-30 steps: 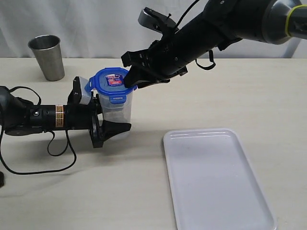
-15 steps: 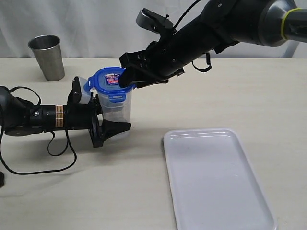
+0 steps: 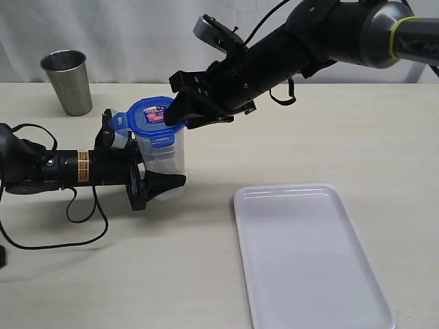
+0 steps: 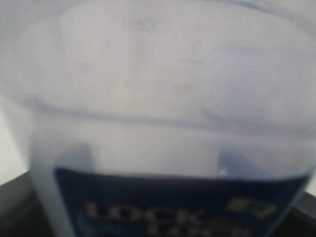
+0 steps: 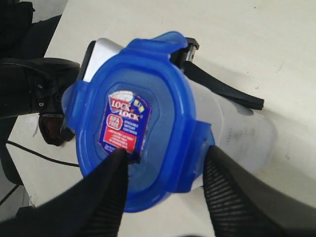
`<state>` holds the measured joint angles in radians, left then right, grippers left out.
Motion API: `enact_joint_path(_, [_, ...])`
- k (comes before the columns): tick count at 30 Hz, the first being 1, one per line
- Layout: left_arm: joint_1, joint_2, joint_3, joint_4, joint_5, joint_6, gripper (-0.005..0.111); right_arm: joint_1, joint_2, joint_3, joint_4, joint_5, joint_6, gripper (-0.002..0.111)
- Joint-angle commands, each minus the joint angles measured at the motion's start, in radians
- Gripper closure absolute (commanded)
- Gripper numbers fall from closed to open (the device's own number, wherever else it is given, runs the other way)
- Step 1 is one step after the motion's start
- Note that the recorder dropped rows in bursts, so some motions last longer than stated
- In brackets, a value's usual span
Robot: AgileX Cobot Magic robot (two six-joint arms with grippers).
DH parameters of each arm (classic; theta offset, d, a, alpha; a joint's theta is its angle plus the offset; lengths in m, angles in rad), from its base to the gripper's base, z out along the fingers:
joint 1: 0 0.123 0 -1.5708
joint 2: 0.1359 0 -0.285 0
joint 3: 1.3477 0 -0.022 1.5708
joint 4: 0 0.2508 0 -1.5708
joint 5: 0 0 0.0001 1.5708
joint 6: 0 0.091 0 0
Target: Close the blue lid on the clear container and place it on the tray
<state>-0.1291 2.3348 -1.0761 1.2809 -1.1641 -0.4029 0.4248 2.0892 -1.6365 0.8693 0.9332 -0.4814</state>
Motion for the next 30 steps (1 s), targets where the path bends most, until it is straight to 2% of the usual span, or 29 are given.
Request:
enact_joint_path(1, [-0.017, -0.008, -0.009, 0.004, -0.057, 0.006, 0.107, 0.020, 0.076, 0.026, -0.090, 0.064, -0.031, 0.065])
enact_joint_path(8, [-0.017, -0.008, -0.009, 0.004, -0.057, 0.006, 0.107, 0.019, 0.076, 0.026, -0.019, 0.111, -0.094, 0.070])
enact_joint_path(18, [-0.017, -0.008, -0.009, 0.006, -0.057, -0.017, 0.107, 0.017, 0.130, 0.026, 0.088, 0.138, -0.167, 0.070])
enact_joint_path(22, [-0.017, -0.008, -0.009, 0.006, -0.057, -0.020, 0.107, -0.002, 0.130, 0.026, 0.087, 0.158, -0.185, 0.080])
enact_joint_path(23, [-0.017, -0.008, -0.009, 0.006, -0.057, -0.020, 0.107, -0.002, 0.130, 0.026, 0.087, 0.167, -0.196, 0.079])
enact_joint_path(26, [-0.017, -0.008, -0.009, 0.006, -0.057, -0.020, 0.107, -0.003, 0.130, 0.015, 0.045, 0.161, -0.214, 0.059])
enact_joint_path(30, [-0.017, -0.008, -0.009, 0.006, -0.057, -0.025, 0.107, -0.006, 0.129, -0.035, -0.011, 0.179, -0.204, 0.056])
